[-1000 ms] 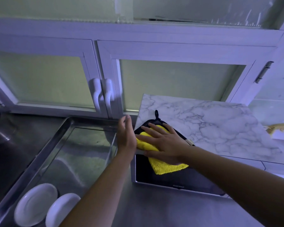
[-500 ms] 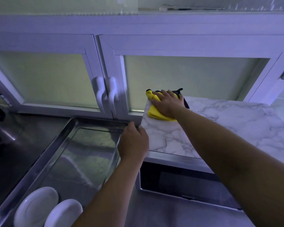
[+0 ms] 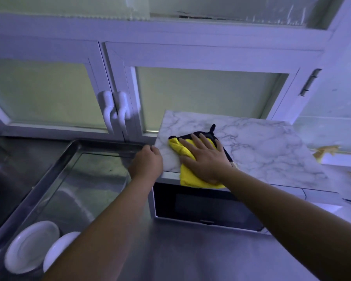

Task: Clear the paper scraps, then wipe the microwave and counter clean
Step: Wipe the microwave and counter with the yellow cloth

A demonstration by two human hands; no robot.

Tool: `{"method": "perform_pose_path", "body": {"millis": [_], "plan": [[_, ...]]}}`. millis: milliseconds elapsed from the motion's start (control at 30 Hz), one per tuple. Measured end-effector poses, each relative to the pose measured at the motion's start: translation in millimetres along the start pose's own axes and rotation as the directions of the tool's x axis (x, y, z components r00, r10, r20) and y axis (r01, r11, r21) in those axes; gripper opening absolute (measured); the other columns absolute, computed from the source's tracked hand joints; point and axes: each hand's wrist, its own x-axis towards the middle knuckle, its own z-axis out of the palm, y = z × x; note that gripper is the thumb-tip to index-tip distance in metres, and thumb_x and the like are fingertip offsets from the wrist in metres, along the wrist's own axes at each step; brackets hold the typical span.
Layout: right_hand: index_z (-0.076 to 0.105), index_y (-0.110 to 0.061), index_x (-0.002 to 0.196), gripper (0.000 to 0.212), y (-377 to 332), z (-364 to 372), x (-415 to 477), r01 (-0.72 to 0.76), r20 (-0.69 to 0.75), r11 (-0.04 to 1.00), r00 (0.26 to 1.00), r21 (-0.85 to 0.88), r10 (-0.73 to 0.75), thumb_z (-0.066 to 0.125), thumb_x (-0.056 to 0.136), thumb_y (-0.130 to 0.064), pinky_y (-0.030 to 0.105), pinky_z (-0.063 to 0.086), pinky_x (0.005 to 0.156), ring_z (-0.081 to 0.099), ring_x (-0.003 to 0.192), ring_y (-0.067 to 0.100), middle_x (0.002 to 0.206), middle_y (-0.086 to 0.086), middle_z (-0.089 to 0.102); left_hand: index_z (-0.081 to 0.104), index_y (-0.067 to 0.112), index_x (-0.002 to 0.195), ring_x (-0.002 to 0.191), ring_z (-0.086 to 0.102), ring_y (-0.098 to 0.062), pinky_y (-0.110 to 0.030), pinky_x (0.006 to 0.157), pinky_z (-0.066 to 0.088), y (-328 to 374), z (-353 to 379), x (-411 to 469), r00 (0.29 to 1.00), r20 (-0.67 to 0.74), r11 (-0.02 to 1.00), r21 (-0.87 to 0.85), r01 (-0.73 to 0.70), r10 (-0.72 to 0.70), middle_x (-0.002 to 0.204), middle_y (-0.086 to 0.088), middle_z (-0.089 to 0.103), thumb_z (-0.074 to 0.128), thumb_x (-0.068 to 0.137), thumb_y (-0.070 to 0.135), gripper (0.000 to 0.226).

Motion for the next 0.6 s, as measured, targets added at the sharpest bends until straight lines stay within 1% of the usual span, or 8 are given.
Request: {"method": "perform_pose_path", "body": {"millis": [100, 167, 267, 367, 467, 533, 600], "plan": [[-0.008, -0.065, 0.145, 0.062, 33, -2, -41, 0.166, -0.008, 0.985, 0.986, -0.053, -0.167, 0.01, 0.087, -0.08, 0.048, -0.004, 0.122, -0.012, 0.152, 0.007, 0.166, -0.017, -0.003, 0.061, 0.008, 0.114, 0.112, 0.057, -0.043, -0.044, 0.089, 0.043, -1, 0, 1, 1.0, 0.025, 1.0, -0.01, 0.007, -0.007, 0.122, -0.022, 0.062, 0.028, 0.103, 0.034, 0.043], [-0.006, -0.067, 0.144, 0.061, 59, -9, -51, 0.248, 0.016, 0.966, 0.969, -0.068, -0.248, 0.013, 0.088, -0.081, 0.043, -0.002, 0.122, -0.013, 0.151, 0.003, 0.165, -0.021, -0.003, 0.061, 0.008, 0.11, 0.109, 0.057, -0.044, -0.044, 0.087, 0.044, -3, 2, 3, 1.0, 0.015, 1.0, -0.015, -0.005, 0.005, 0.119, -0.024, 0.063, 0.028, 0.103, 0.034, 0.042], [-0.004, -0.067, 0.144, 0.062, 85, -17, -34, 0.276, 0.05, 0.959, 0.961, -0.065, -0.273, 0.011, 0.086, -0.084, 0.039, -0.001, 0.12, -0.013, 0.149, -0.001, 0.162, -0.027, -0.004, 0.06, 0.007, 0.106, 0.104, 0.059, -0.043, -0.043, 0.083, 0.044, -5, 7, 7, 1.0, -0.009, 1.0, 0.005, -0.026, 0.026, 0.113, -0.025, 0.065, 0.028, 0.103, 0.032, 0.04], [-0.004, -0.07, 0.142, 0.061, 99, -23, 12, 0.217, 0.044, 0.974, 0.976, -0.057, -0.215, 0.008, 0.085, -0.085, 0.041, 0.001, 0.118, -0.01, 0.149, -0.001, 0.163, -0.025, -0.001, 0.059, 0.008, 0.101, 0.097, 0.06, -0.041, -0.043, 0.079, 0.046, -8, 11, 9, 0.997, -0.042, 0.997, 0.037, -0.065, 0.066, 0.105, -0.022, 0.066, 0.027, 0.103, 0.031, 0.039], [0.0, -0.074, 0.138, 0.058, 116, -30, 71, 0.088, 0.019, 0.995, 0.996, -0.052, -0.087, 0.009, 0.082, -0.086, 0.043, 0.005, 0.119, -0.001, 0.151, 0.004, 0.164, -0.022, 0.006, 0.058, 0.01, 0.097, 0.091, 0.059, -0.037, -0.042, 0.076, 0.046, -12, 14, 10, 0.994, -0.066, 0.996, 0.021, -0.081, 0.082, 0.096, -0.017, 0.066, 0.026, 0.102, 0.031, 0.038], [0.006, -0.07, 0.142, 0.058, 124, -33, 106, -0.003, -0.012, 0.998, 1.0, -0.066, 0.002, 0.013, 0.085, -0.081, 0.046, 0.01, 0.118, 0.005, 0.152, 0.009, 0.164, -0.018, 0.012, 0.059, 0.011, 0.096, 0.089, 0.058, -0.037, -0.042, 0.076, 0.046, -12, 14, 12, 0.994, -0.078, 0.997, 0.029, -0.075, 0.077, 0.094, -0.015, 0.065, 0.027, 0.102, 0.031, 0.038], [0.009, -0.063, 0.147, 0.056, 129, -36, 128, -0.068, -0.019, 0.995, 0.998, -0.077, 0.067, 0.018, 0.093, -0.074, 0.047, 0.013, 0.115, 0.011, 0.152, 0.012, 0.164, -0.013, 0.017, 0.059, 0.012, 0.094, 0.084, 0.057, -0.034, -0.04, 0.073, 0.046, -11, 14, 13, 0.992, -0.093, 0.995, 0.056, -0.08, 0.085, 0.093, -0.014, 0.065, 0.027, 0.102, 0.032, 0.038]]}}
